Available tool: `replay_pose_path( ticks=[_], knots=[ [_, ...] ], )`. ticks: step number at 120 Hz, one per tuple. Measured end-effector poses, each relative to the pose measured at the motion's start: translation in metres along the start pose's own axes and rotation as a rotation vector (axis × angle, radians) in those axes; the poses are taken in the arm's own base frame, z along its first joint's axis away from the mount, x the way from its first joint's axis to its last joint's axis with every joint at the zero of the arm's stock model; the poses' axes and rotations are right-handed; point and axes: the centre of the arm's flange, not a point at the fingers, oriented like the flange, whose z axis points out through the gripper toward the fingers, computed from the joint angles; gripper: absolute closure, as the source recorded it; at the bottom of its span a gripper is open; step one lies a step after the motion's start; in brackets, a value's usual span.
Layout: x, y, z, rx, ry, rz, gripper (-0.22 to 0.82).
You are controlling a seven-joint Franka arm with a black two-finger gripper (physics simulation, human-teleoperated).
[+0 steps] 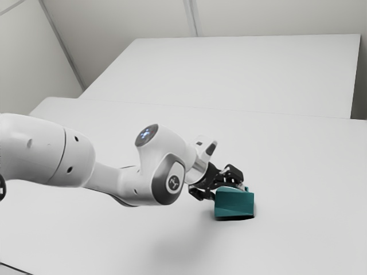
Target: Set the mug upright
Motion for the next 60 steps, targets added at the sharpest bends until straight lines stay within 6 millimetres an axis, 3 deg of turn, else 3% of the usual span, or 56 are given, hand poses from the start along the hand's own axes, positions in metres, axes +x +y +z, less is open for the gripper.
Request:
replay_pose_path(
  ticks=[60],
  knots=[
    [-0.004,0.041,-0.006,-0.062,0.015,0.054,0.2]
  ],
)
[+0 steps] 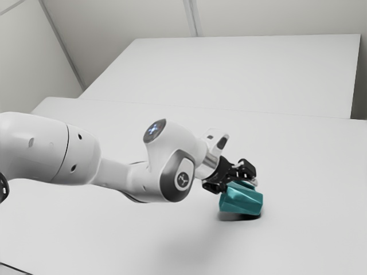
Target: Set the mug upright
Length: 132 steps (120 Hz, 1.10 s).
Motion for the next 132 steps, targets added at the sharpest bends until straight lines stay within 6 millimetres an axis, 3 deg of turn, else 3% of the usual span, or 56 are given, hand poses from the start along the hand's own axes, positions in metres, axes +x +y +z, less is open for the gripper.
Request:
replay_pose_path(
  ticks=[25,53,92,132],
  knots=[
    [-0.004,0.016,0.001,-0.018,-0.008,0.028,0.33],
    [-0.009,0.03,0.008,-0.033,-0.024,0.043,0.4],
    [-0.008,0.038,0.004,-0.039,-0.018,0.076,0.7],
    [-0.009,0.046,-0.009,-0.037,-0.023,0.105,0.77]
  ],
)
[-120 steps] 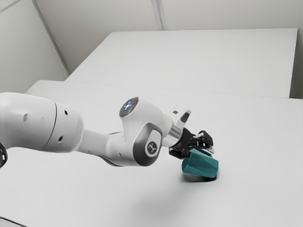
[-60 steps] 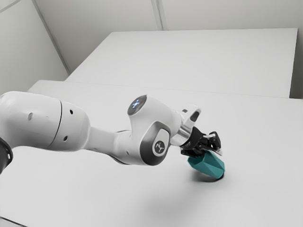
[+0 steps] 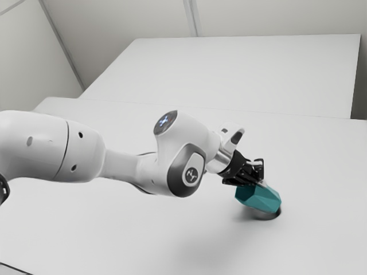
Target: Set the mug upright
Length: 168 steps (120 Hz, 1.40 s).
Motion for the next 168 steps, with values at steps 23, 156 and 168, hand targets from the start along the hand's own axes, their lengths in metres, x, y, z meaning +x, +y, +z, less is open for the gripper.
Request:
replay_pose_path(
  ticks=[23,156,168],
  knots=[
    [0.009,0.003,-0.031,0.016,-0.016,0.003,0.78],
    [0.055,-0.122,-0.157,0.637,-0.24,0.15,0.79],
    [0.048,-0.143,-0.163,0.665,-0.257,0.126,0.79]
  ],
)
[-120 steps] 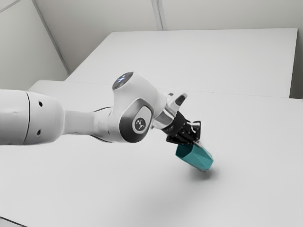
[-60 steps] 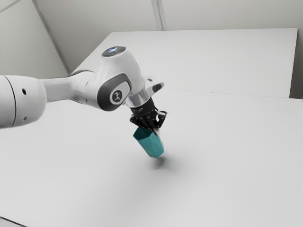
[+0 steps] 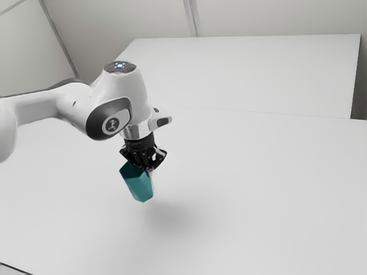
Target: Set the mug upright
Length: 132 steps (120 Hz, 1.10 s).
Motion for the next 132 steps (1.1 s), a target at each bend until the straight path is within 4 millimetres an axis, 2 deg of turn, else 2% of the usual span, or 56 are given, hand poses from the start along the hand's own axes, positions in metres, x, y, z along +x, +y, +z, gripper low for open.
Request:
replay_pose_path(
  ticks=[42,62,93,111,132],
  knots=[
    [-0.015,-0.037,0.03,0.029,-0.057,-0.056,0.79],
    [-0.019,-0.045,0.041,0.032,-0.071,-0.07,0.79],
    [-0.003,-0.048,0.064,0.018,-0.072,-0.083,0.79],
    [0.013,-0.044,0.063,0.009,-0.036,-0.078,0.79],
    [0.026,-0.039,0.073,0.004,-0.03,-0.075,0.79]
  ],
)
